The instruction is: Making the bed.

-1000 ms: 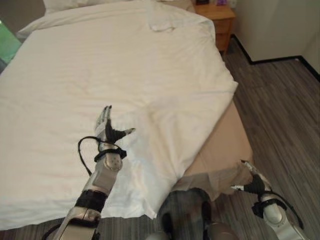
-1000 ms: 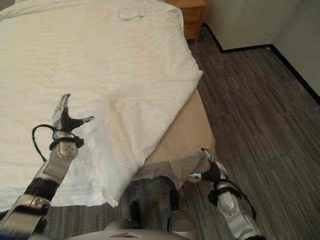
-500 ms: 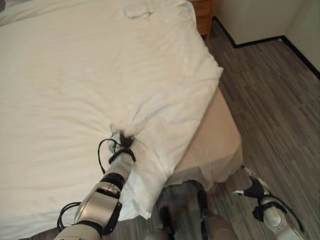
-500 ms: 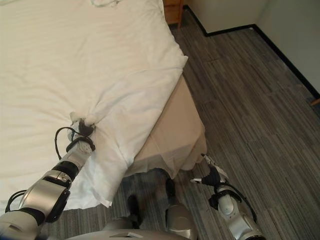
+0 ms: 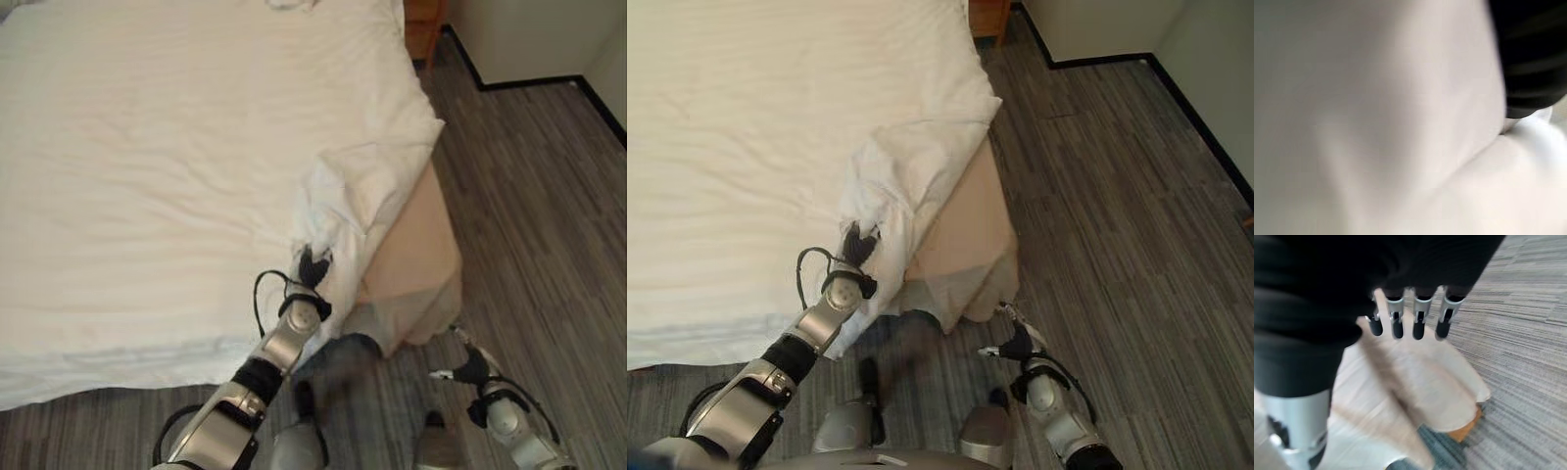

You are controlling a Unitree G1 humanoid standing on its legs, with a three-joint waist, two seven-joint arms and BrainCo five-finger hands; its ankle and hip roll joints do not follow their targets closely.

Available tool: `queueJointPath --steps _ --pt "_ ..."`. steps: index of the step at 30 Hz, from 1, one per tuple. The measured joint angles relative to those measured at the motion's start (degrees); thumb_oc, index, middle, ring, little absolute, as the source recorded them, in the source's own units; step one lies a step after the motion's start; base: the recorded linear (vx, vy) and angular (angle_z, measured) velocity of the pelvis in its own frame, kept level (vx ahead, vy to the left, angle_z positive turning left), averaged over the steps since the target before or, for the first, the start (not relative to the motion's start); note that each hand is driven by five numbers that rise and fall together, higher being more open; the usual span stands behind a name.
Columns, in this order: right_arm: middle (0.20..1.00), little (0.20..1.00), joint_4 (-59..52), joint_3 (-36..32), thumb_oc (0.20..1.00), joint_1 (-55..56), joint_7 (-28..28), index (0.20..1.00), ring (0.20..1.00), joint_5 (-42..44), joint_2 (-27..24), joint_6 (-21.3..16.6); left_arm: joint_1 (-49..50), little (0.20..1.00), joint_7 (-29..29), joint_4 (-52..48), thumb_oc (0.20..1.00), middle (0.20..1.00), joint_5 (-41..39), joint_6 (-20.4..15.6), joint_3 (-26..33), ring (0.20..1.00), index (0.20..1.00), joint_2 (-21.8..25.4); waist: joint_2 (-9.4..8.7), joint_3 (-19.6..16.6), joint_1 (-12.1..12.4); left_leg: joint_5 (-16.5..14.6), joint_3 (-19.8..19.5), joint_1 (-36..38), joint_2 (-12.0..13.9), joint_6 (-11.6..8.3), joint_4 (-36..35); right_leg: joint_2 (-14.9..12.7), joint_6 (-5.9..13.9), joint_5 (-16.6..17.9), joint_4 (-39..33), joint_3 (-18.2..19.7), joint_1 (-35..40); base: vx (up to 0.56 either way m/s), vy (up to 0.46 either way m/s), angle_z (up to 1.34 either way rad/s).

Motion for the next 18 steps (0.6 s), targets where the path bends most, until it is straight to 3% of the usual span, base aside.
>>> queueJointPath --steps 3,5,9,10,11,12,14,16,17,18 --pt "1.0 1.0 1.46 0.14 1.0 2.44 -0.17 1.0 1.0 -0.03 -3.32 0.62 1.93 0.2 -2.13 -0.16 0.2 0.2 0.07 -0.12 -2.54 0.2 0.2 -3.11 2.72 -2.95 -0.77 1.38 1.05 0.45 3.33 0.19 0.34 3.54 -2.34 2.07 -3.09 1.67 0.32 -0.17 -0.319 -0.39" --pt "1.0 1.0 4.69 0.46 1.0 2.85 -0.25 1.0 1.0 -0.04 -3.93 0.61 2.93 0.2 -3.02 -0.15 0.2 0.2 0.05 -0.12 -3.24 0.2 0.2 -4.9 3.36 -3.54 -1.82 2.22 1.57 0.57 4.52 -0.7 1.02 4.58 -2.74 2.47 -3.05 2.4 0.13 -0.2 -0.279 -0.25" --pt "1.0 1.0 7.84 1.46 1.0 4.3 -0.34 1.0 1.0 0.11 -4.07 0.66 3.9 0.213 -4.1 -0.13 0.213 0.213 -0.08 -0.16 -6.87 0.213 0.213 -5.99 3.92 -3.63 -2.96 2.83 0.87 0.86 3.98 -1.4 1.37 4.08 -2.88 2.96 -3.15 3.6 -0.08 -0.21 -0.166 -0.13" --pt "1.0 1.0 8.69 1.56 1.0 4.66 -0.38 1.0 1.0 0.17 -3.96 0.63 3.92 0.335 -4.7 -0.15 0.335 0.335 -0.07 -0.23 -7.91 0.335 0.335 -6.03 3.89 -3.63 -2.97 3.78 -0.47 0.87 3.41 -2.74 1.44 3.6 -2.7 3.15 -3.29 3.58 0.17 -0.37 -0.282 0.12" --pt "1.0 1.0 12.64 2.44 1.0 4.76 -0.67 1.0 1.0 0.56 -3.59 0.45 4.03 1.0 -6.48 -0.22 1.0 1.0 -0.12 -0.63 -10.86 1.0 1.0 -6.53 3.44 -3.43 -3.07 5.22 -2.34 -0.01 1.77 -3.86 2.88 1.97 -2.25 2.79 -1.59 3.52 -0.43 -0.29 -0.201 0.18" --pt "1.0 1.0 14.35 2.42 1.0 4.79 -0.79 1.0 1.0 0.63 -3.13 0.47 3.96 1.0 -7.22 -0.23 1.0 1.0 -0.21 -1.03 -12.71 1.0 1.0 -6.67 3.13 -3.4 -2.82 6.69 -3.18 -0.34 0.74 -4.42 2.98 1.29 -2.14 2.42 -0.84 3.02 -0.45 -0.26 -0.176 0.4" --pt "1.0 1.0 21.2 2.41 1.0 2.99 -1.31 1.0 1.0 0.72 -0.95 0.71 2.8 1.0 -9.77 0.21 1.0 1.0 -2.41 -1.89 -17.79 1.0 1.0 -6.63 2.4 -3.36 -3.13 10.81 -3.99 -2.44 -1.1 -7.97 3.02 -0.68 -2.74 1.57 0.47 0.8 -1.91 -0.18 -0.147 0.37" --pt "1.0 1.0 24.51 2.32 1.0 0.98 -1.78 1.0 1.0 0.84 -0.71 0.93 2.89 1.0 -12.75 0.03 1.0 1.0 -5.25 -3.09 -20.21 1.0 1.0 -8.4 3.7 -3.47 -3.49 9.98 -4.56 -4.08 -1.73 -9.03 2.97 -1.12 -2.16 2.16 1.56 0.45 -3.4 -0.15 -0.114 0.22" --pt "1.0 1.0 27.31 2.19 1.0 0.33 -2.51 1.0 1.0 1.27 -1.18 0.87 2.67 1.0 -14.22 0.01 1.0 1.0 -8.75 -3.75 -21.23 1.0 1.0 -10.11 6.28 -4.17 -4.55 4.72 -4.51 -4.91 -0.29 -11.53 2.04 0.38 -1.95 1.7 4.28 -0.99 -5.2 -0.14 -0.005 0.69" --pt "1.0 1.0 31.84 0.77 1.0 -2.06 -2.99 1.0 1.0 2.48 1.71 2.71 2.21 1.0 -16.56 0.3 1.0 1.0 -12.55 -5.61 -23.21 1.0 1.0 -11.13 6.94 -4.27 -5.09 -4.36 -3.55 -7.49 0.27 -11.72 1.12 1.28 -3.78 -2.25 10.63 -1.84 -8.38 -0.14 -0.005 1.12"
